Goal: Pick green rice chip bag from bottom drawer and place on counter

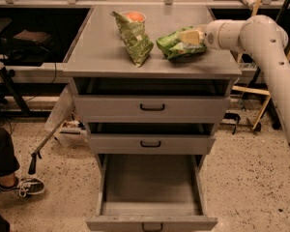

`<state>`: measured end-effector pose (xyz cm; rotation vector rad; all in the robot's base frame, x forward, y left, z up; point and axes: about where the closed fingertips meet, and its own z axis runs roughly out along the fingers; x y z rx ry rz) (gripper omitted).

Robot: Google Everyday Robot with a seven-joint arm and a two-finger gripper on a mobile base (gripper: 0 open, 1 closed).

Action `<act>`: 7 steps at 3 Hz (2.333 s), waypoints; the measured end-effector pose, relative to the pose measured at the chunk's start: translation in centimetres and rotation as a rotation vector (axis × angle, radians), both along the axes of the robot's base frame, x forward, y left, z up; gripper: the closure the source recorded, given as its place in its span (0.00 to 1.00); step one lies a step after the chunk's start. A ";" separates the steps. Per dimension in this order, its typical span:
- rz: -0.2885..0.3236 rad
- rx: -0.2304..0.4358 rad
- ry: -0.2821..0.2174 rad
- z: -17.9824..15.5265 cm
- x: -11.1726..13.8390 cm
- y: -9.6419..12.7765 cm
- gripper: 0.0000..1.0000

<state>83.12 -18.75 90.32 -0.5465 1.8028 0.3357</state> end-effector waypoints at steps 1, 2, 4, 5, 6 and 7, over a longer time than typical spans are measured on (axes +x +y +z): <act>0.000 0.000 0.000 0.0 0.0 0.0 0.00; 0.000 0.000 0.000 0.0 0.0 0.0 0.00; -0.100 -0.088 -0.067 7.0 -4.7 -3.5 0.00; -0.206 -0.150 -0.090 12.9 -12.9 -7.1 0.00; -0.298 -0.189 -0.107 16.8 -20.8 -8.9 0.00; -0.375 -0.214 -0.099 16.9 -23.7 -13.2 0.00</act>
Offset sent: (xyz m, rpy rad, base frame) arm 0.0000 0.0000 0.0000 0.0000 0.0000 0.0000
